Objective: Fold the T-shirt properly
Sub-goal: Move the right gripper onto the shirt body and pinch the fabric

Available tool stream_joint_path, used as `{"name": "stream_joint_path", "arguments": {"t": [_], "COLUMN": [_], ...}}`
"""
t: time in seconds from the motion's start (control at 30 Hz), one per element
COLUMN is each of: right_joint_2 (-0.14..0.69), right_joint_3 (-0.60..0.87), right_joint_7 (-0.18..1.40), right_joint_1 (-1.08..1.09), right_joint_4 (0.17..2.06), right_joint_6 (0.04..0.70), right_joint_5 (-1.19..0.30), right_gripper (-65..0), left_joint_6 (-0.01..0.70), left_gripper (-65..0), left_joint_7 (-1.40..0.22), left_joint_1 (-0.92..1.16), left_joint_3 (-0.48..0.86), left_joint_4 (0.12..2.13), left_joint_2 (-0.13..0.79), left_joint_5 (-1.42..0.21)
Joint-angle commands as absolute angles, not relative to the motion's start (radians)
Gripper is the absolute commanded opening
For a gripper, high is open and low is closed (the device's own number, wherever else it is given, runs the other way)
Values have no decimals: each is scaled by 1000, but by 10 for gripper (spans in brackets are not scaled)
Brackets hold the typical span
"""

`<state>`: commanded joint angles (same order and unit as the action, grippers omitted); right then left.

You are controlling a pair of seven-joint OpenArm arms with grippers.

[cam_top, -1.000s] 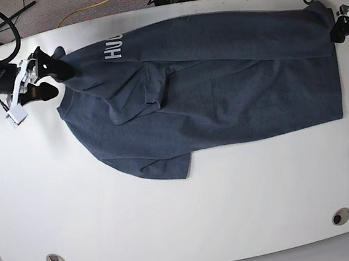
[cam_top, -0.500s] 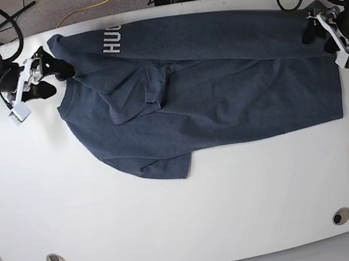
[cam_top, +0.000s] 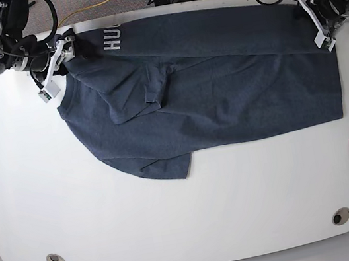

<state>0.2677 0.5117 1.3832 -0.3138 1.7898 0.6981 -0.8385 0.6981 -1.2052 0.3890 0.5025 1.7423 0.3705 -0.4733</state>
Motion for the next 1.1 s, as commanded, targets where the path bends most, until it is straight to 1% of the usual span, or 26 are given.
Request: {"name": "stream_joint_path", "arguments": {"t": [0.1,0.23,0.37,0.57,0.63,0.7,0.87,0.93,1.0,1.1], "right_joint_2": [286,343,444,456,456,456,455,455,446,398], "right_joint_3": [510,507,426,409,409,409,409,410,410,403], "right_joint_7": [1380,1379,1379,1388,1396,1396,1396,1396,1396,1386], "right_joint_1": [-303,-272,-226,-205,-200,-203,-220,-216,-194,-142], "right_joint_4": [1791,1788,1788,1796,1796,1796,1793,1791,1790,1771], "right_joint_6": [698,698,698,698,698,698,698,698,698,698], "right_joint_5": [-716,-642,-639,-641,-665,-725,-975,-1038,-1046,-1020], "right_gripper": [-113,-113,-113,-113,-113,-113,-113,-113,-113,-113], "left_joint_6": [698,698,698,698,698,698,698,698,698,698], "left_gripper": [-378,-378,-379,-379,-379,-378,-378,-378,-378,-378], "left_joint_7": [-1205,-1205,-1205,-1208,-1210,-1210,-1211,-1211,-1211,-1211], "left_joint_1": [386,369,357,361,364,364,366,363,363,360], "left_joint_3": [499,495,484,486,486,487,490,490,486,484], "left_joint_4": [1718,1719,1730,1844,1873,1886,1890,1885,1883,1883], "left_joint_2": [398,420,466,486,486,486,481,479,478,476], "left_joint_5": [-430,-383,-386,-438,-458,-483,-521,-518,-518,-518]}}
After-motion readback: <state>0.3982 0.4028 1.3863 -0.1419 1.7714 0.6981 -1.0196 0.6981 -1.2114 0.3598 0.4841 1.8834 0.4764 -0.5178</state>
